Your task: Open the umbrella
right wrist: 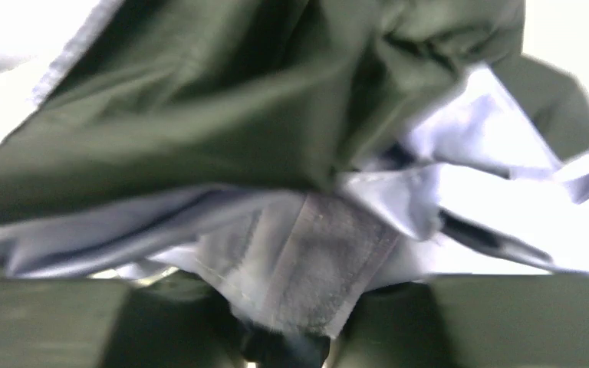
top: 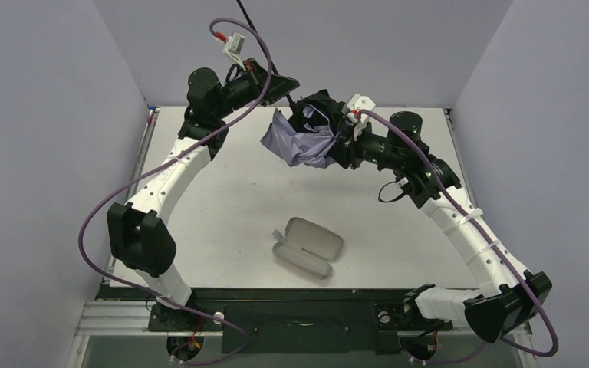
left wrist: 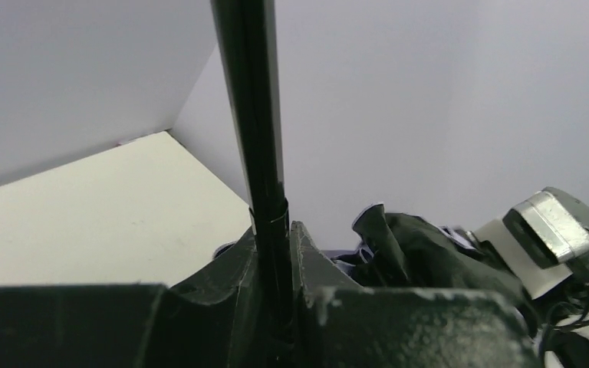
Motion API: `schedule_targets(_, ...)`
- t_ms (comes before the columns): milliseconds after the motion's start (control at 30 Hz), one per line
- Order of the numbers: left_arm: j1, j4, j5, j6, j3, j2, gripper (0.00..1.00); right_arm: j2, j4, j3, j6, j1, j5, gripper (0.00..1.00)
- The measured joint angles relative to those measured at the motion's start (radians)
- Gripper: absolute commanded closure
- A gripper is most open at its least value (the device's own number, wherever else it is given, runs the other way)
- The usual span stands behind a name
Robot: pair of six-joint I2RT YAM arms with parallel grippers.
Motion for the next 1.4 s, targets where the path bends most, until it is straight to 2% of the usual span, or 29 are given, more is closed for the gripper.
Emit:
schedule_targets(67,0.002,-0.015,-0.002,0.039,0.0,0.0,1.0,-0.018,0.002,-0.024,-0.007,-0.002,0.018,0.31)
schedule_targets(133,0.007,-0.033,-0.013,0.111,0.005,0.0,1.0,-0.045,0.001,-0.054,-0.016,-0.008,0.038,0.22)
schedule_targets(200,0.014,-0.06,-0.029,0.216,0.011,0.0,1.0,-0.079,-0.002,-0.084,-0.023,-0.032,0.061,0.2)
schedule_targets(433,-0.021,-0.159,-0.143,0.76,-0.018,-0.042,1.0,-0.15,-0.012,-0.187,-0.008,-0.221,0.139,0.2)
schedule_targets(600,-0.052,-0.16,-0.227,0.978,-0.031,-0.052,1.0,-0.15,-0.024,-0.204,0.018,-0.303,0.189,0.2)
schedule_targets(800,-0.095,-0.164,-0.288,1.039,-0.013,-0.031,1.0,-0.15,-0.024,-0.204,0.063,-0.335,0.219,0.19)
schedule_targets(967,-0.198,-0.169,-0.274,0.916,0.018,0.006,1.0,-0.148,-0.025,-0.204,0.09,-0.361,0.219,0.19)
schedule_targets(1067,-0.164,-0.171,-0.346,0.844,0.106,0.072,1.0,-0.148,-0.03,-0.204,0.094,-0.38,0.215,0.2)
schedule_targets(1167,-0.064,-0.191,-0.526,0.834,0.228,0.166,1.0,-0.148,-0.037,-0.204,0.093,-0.394,0.204,0.2)
schedule_targets(1233,-0.021,-0.216,-0.583,0.841,0.269,0.204,1.0,-0.147,-0.041,-0.202,0.093,-0.396,0.198,0.2)
schedule_targets(1300,-0.012,-0.241,-0.573,0.864,0.256,0.206,1.0,-0.14,-0.043,-0.194,0.093,-0.4,0.184,0.22)
schedule_targets(1400,-0.096,-0.193,-0.502,0.884,0.131,0.156,1.0,-0.117,-0.046,-0.169,0.093,-0.4,0.163,0.27)
